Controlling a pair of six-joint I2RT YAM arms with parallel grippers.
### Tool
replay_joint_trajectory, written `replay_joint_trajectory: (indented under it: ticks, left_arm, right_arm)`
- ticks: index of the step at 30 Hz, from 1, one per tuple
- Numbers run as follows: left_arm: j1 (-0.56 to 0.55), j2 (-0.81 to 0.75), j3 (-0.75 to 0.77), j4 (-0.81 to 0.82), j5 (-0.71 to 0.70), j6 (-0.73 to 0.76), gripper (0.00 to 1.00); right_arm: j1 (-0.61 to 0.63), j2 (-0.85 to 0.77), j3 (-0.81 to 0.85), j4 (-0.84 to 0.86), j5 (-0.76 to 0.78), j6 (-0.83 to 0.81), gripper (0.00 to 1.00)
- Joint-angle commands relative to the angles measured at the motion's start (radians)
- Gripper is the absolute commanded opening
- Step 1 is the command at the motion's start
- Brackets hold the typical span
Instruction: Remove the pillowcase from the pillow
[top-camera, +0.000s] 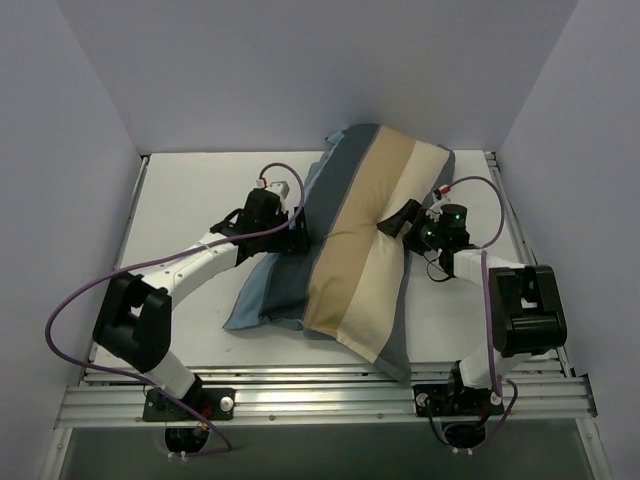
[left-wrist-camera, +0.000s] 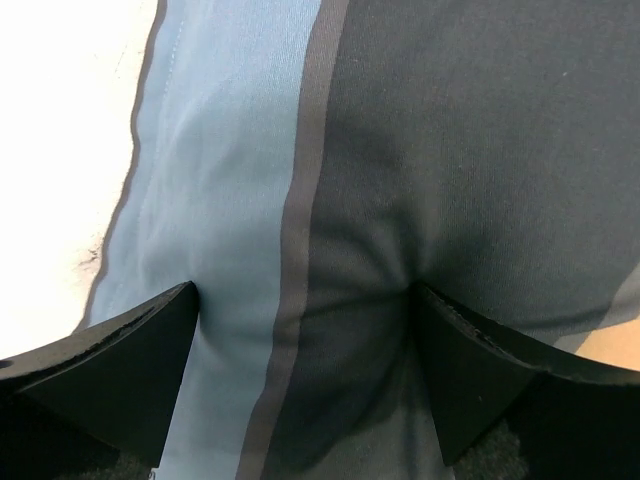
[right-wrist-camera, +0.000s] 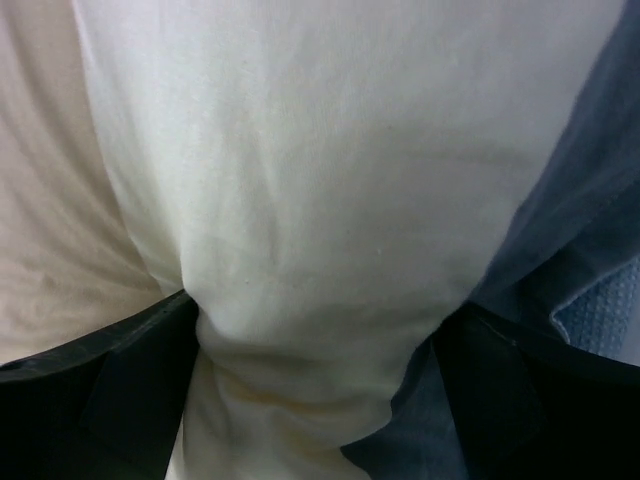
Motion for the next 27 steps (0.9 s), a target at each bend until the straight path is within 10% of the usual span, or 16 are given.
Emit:
replay_joint_trajectory:
  ticks: [1, 5, 8, 18, 27]
  left_arm:
    - [0.002, 0.035, -0.055, 0.073, 0.019, -0.018, 0.95]
    - [-0.001, 0.055, -0.102, 0.116, 0.036, -0.040, 0.95]
    - [-0.015, 0.066, -0.098, 0.118, 0.042, -0.049, 0.95]
    - [-0.168, 0.133, 0.145, 0.109, 0.071, -0.101, 0.95]
    - [-0.289, 0.249, 0.163, 0.279, 0.150, -0.299, 0.96]
  right_arm:
    - [0.031, 0.043, -0.032, 0.111, -0.108, -0.017, 0.86]
    - [0.051, -0.003, -0.039, 0.128, -0.140, -0.023, 0.22]
    - [0.051, -0.114, -0.028, 0.052, -0.113, -0.050, 0.00]
    - [0.101, -0.422, 0.406, -0.667, 0.192, -0.274, 0.00]
    - [0.232, -0.293, 0.577, -0.782, 0.352, -0.284, 0.00]
